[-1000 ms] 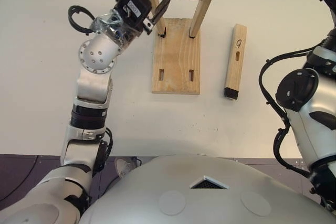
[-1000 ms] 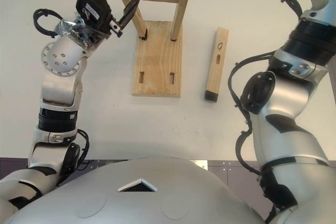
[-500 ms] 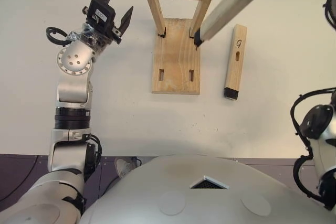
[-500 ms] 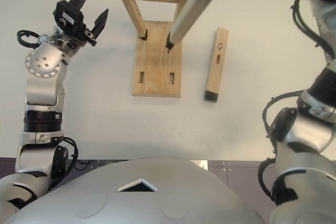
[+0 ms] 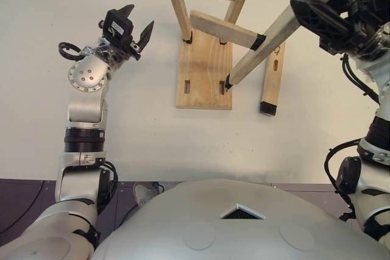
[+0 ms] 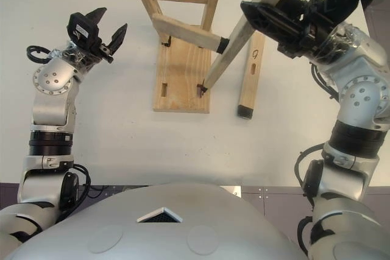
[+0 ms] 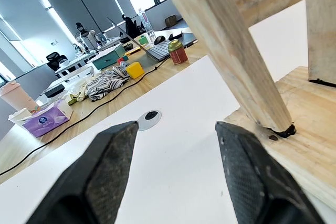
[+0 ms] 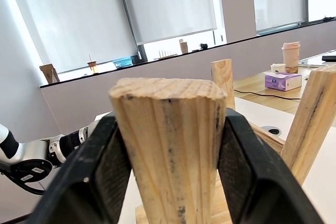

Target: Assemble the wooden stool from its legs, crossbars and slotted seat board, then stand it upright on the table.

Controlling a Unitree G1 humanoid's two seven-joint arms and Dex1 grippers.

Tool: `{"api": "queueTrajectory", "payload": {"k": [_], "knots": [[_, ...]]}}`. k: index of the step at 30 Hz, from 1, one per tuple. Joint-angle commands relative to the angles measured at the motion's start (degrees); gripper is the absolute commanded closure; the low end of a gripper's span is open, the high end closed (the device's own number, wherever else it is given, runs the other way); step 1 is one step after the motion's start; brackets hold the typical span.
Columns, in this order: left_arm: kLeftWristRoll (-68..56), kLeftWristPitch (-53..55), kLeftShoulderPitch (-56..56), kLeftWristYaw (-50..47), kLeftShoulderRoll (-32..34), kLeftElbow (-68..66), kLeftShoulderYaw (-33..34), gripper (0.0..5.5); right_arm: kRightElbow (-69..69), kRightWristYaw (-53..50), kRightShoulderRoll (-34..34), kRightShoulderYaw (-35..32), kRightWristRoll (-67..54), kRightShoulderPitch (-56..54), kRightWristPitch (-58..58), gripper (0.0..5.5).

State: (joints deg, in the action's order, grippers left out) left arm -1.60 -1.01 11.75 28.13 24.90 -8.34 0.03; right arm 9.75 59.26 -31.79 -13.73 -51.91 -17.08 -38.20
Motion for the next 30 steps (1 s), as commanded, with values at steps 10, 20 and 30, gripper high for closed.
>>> {"api": "queueTrajectory", "payload": {"k": [10, 20, 30], "knots": [[-0.1, -0.36, -1.23, 0.19, -1.32, 1.04, -1.17, 2.82, -3.94, 3.2, -0.11, 6.09, 5.17, -0.18, 4.12, 3.4], [0.04, 0.81, -4.48, -1.78, -3.4, 4.26, -1.4, 2.82, -4.89, 7.26, -5.38, 7.0, 5.45, -6.91, 1.53, 3.42], [-0.11, 1.41, -6.69, -2.79, -3.99, 5.83, -0.86, 2.82, 7.87, 12.02, -12.56, 13.86, 15.49, 1.29, 8.34, 3.43]]}}
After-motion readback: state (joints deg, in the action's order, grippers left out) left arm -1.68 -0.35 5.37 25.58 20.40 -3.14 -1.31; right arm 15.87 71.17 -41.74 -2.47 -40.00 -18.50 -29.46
